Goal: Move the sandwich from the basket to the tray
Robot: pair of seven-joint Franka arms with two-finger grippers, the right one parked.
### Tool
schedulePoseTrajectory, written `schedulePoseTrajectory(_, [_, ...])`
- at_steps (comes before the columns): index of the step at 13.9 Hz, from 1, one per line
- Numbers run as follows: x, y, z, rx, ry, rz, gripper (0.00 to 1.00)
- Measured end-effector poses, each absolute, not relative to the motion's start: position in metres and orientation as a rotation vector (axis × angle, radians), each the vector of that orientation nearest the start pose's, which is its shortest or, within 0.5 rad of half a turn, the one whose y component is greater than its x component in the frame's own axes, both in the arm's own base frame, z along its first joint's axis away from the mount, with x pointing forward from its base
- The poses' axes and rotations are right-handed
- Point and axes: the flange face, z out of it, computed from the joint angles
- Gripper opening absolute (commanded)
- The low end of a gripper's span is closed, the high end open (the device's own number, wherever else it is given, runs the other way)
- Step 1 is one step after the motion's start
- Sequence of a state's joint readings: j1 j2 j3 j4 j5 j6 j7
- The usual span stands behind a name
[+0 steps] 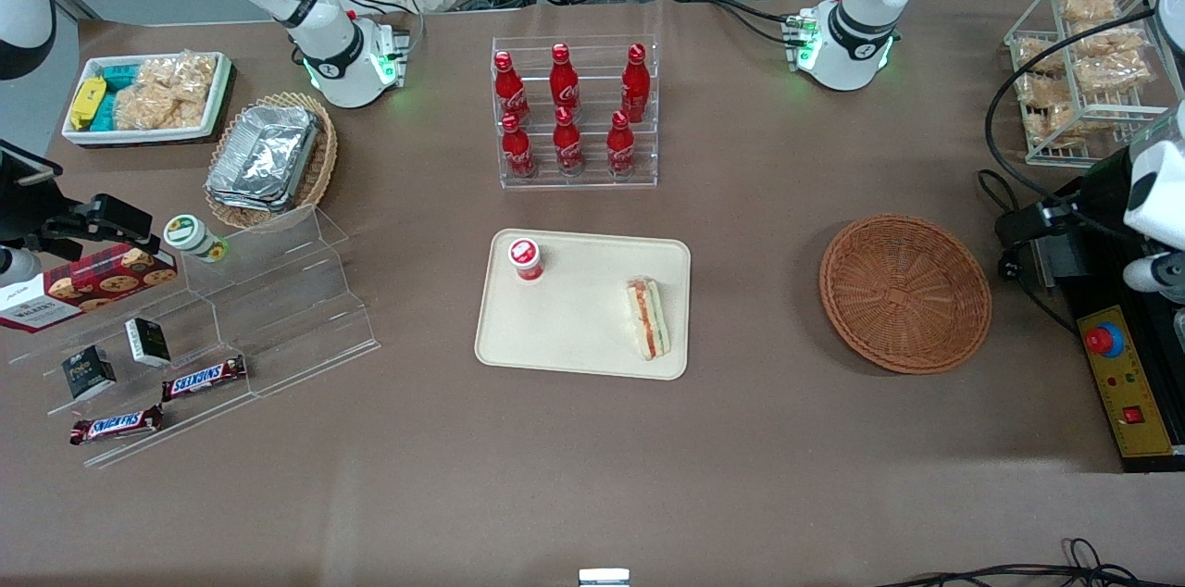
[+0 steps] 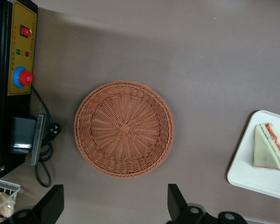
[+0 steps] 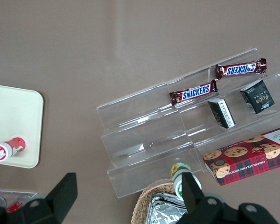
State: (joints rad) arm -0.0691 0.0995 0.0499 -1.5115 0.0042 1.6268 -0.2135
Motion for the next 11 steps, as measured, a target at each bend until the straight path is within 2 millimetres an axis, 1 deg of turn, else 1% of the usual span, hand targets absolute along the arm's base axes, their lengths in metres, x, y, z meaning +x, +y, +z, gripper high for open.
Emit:
schedulePoseTrajectory(2, [0.576,-0.002,0.608,-3.125,-0.272,-0.022,1.00])
schedulePoseTrajectory(5, [0.551,0.011,0.620,-3.131,-0.274,-0.035,1.00])
schedulePoseTrajectory(8, [0.529,0.014,0.631,-3.136,-0.275,-0.040,1.00])
schedulePoseTrajectory(11, [0.522,0.012,0.637,-3.139,-0.265,-0.044,1.00])
